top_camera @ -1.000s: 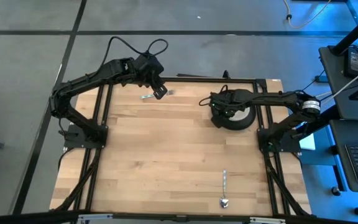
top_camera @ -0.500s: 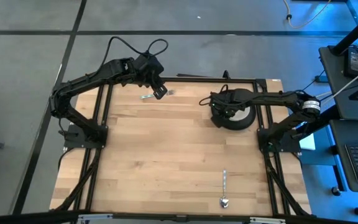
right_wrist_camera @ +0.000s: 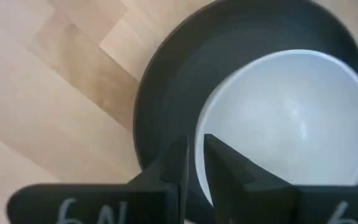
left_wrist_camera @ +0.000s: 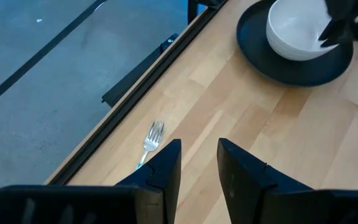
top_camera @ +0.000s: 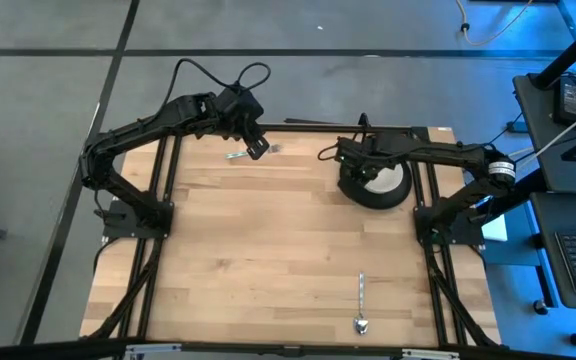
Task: Set table place
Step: Put the blue spoon into the white bowl
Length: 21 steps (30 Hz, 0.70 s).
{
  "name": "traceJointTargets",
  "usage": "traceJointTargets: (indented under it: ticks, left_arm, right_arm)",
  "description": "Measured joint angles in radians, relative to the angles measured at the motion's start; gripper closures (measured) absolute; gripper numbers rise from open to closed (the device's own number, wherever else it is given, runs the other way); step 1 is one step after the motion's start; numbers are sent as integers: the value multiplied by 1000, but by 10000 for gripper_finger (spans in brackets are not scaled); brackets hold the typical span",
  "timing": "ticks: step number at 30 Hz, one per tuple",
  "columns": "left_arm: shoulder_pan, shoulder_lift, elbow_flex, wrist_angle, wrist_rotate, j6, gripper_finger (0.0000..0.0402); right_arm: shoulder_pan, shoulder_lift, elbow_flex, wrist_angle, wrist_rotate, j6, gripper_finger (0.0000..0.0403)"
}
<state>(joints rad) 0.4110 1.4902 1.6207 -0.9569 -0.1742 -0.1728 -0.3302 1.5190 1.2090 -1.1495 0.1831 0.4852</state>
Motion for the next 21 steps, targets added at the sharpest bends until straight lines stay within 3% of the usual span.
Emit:
traceJointTargets:
  ticks: [4,10,15,18,21]
  left_arm:
    - [0,0,0,0,0,0,304]
    - [0,0,0,0,0,0,304]
    - [0,0,0,0,0,0,304]
    - [0,0,0,0,0,0,304]
    - [0,0,0,0,0,0,304]
  right_arm:
    - [0,0,100,-144,-62,10,349]
    - [30,0,239,-403,-364,162,350]
    - [140,-9,270,-400,-510,308,355]
    - [229,-10,271,-388,-519,432,357]
    - [326,-10,271,-390,-429,542,357]
